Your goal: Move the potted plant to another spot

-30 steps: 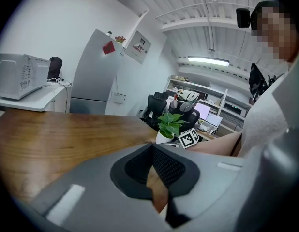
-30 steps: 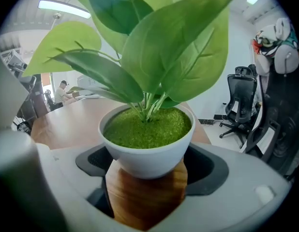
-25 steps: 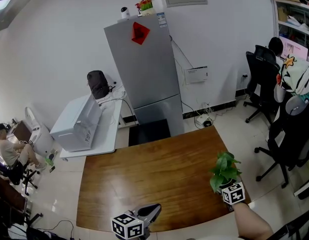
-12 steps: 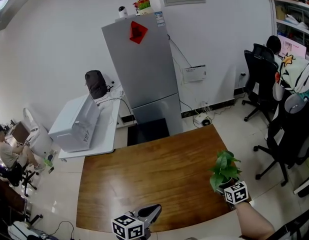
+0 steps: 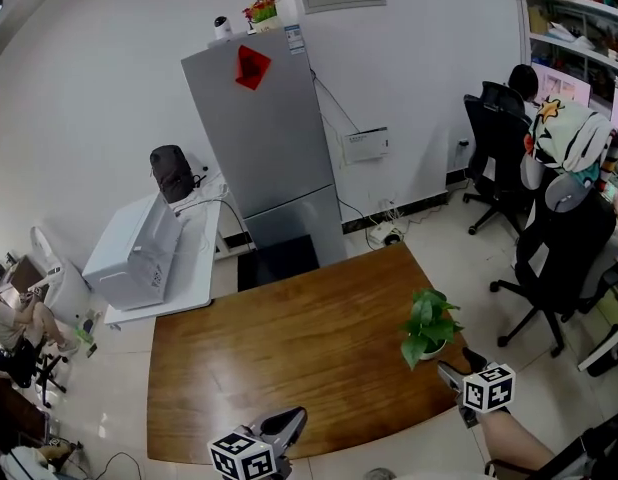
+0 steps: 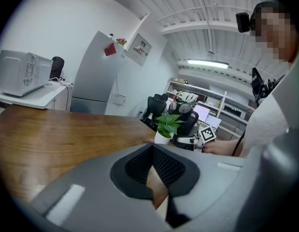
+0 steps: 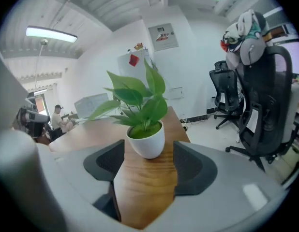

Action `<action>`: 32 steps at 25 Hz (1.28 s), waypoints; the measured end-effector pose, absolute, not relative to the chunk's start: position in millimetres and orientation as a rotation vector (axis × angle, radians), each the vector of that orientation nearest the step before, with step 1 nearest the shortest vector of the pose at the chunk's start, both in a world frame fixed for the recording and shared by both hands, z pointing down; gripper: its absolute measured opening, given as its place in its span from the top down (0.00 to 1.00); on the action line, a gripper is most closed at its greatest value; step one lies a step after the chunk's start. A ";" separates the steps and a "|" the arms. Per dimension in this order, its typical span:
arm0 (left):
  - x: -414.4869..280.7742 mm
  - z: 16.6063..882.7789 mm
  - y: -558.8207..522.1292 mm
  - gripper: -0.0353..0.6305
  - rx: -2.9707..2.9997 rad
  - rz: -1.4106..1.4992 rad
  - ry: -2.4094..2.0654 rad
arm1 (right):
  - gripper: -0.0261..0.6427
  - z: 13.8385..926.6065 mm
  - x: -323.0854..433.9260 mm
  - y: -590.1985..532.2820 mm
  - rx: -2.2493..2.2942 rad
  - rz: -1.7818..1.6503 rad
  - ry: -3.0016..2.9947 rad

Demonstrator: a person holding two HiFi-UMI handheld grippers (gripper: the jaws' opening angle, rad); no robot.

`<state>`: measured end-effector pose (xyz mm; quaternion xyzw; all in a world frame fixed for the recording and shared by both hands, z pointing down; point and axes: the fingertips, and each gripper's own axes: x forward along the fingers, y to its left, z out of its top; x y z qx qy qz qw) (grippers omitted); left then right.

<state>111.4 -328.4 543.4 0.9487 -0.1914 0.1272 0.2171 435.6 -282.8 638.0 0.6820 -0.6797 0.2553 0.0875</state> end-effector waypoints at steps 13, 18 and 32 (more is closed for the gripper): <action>57.2 526.3 -235.9 0.96 2.662 0.348 -0.447 | 0.97 582.6 333.1 -181.2 2.180 0.862 -2.143; -2.7 533.5 -171.2 0.96 2.637 0.327 -0.469 | 0.97 567.4 246.1 -117.6 2.057 0.918 -2.286; -95.3 533.8 -2.5 0.96 2.636 0.320 -0.427 | 0.96 506.1 33.0 33.1 1.475 0.901 -2.678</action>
